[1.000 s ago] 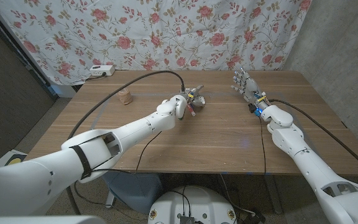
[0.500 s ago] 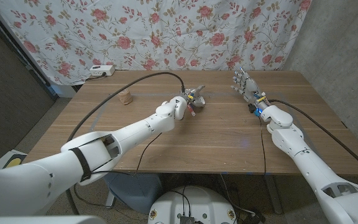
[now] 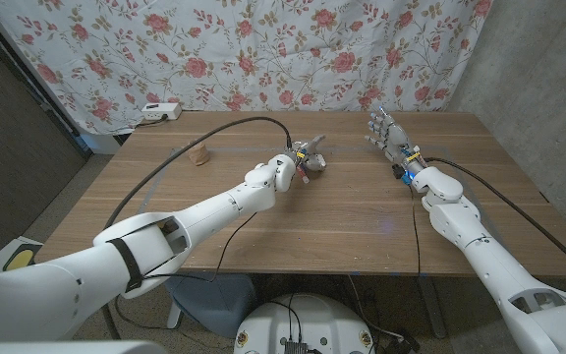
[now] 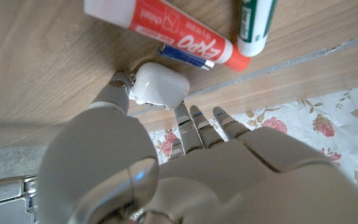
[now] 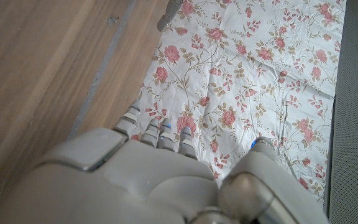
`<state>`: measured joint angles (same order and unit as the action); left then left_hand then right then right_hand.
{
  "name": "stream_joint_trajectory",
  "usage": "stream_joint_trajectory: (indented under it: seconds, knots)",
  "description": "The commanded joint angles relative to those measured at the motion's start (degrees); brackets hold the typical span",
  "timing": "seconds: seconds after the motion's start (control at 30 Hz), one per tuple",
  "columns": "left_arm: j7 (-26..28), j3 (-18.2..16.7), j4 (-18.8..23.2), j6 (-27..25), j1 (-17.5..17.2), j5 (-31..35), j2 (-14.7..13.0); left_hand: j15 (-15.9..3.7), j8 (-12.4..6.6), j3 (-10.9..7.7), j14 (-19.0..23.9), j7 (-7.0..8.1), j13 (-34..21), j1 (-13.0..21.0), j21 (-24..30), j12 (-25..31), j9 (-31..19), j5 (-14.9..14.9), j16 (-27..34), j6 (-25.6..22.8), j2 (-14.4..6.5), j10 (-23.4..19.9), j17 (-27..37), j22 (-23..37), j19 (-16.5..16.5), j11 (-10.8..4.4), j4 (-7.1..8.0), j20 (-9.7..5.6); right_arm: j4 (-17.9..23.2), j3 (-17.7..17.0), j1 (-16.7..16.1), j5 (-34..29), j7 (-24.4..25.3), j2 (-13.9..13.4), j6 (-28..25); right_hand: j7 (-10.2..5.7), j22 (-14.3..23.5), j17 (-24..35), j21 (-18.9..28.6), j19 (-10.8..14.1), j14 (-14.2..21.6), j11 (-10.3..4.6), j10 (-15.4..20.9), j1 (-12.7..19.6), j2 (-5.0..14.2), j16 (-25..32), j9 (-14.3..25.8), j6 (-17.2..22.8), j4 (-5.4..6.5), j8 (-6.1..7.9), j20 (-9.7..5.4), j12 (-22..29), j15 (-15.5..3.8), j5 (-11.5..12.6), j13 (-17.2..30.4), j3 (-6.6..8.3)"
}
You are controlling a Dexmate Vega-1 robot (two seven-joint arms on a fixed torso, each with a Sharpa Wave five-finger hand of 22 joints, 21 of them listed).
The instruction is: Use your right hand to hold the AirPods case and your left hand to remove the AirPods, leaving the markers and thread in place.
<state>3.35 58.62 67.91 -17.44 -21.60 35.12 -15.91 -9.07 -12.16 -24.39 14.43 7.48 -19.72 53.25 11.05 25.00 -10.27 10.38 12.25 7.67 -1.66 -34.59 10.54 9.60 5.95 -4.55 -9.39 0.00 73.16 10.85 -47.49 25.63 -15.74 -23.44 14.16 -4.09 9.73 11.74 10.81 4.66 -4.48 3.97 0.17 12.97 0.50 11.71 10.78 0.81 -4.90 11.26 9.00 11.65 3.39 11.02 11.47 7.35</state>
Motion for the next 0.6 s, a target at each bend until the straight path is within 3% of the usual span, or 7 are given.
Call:
stream_joint_trajectory:
  seconds: [0.03, 0.6]
  knots:
    - [2.0, -2.8, 4.1, 0.1, -2.0, -0.5, -1.0, 0.34, 0.13, 0.25, 0.3, 0.08, -3.2, 0.7, 0.0, -0.1, -0.3, 0.2, 0.0, -0.3, 0.0, -7.4, 0.1, 0.2, 0.3, -7.75, 0.02, -0.01, 0.8, -0.1, -0.5, 0.1, 0.0, -0.3, -0.2, -0.13, 0.1, 0.1, 0.1, -0.1, -0.2, 0.03, 0.1, 0.0, 0.44, 0.2, 0.2, -0.2, -0.21, 0.02, 0.41, 0.2, 0.06, -0.1, 0.1, 0.13]
    - [4.5, -7.6, 9.2, -0.6, -5.2, -2.0, -1.6, 0.54, 0.43, 0.71, 0.3, -0.24, -3.5, 0.7, -0.1, 0.1, -0.3, 0.2, -0.3, -0.3, -0.1, -7.1, 0.1, 0.2, 0.4, -7.72, 0.29, 0.16, 0.1, -0.1, -0.3, 0.5, -0.6, -0.1, 0.5, -0.11, 0.1, 0.1, 0.1, -0.1, -0.1, 0.2, 0.1, 0.0, 0.54, 0.2, 0.2, -0.2, -0.24, 0.04, 0.43, 0.2, 0.01, -0.1, 0.1, 0.14]
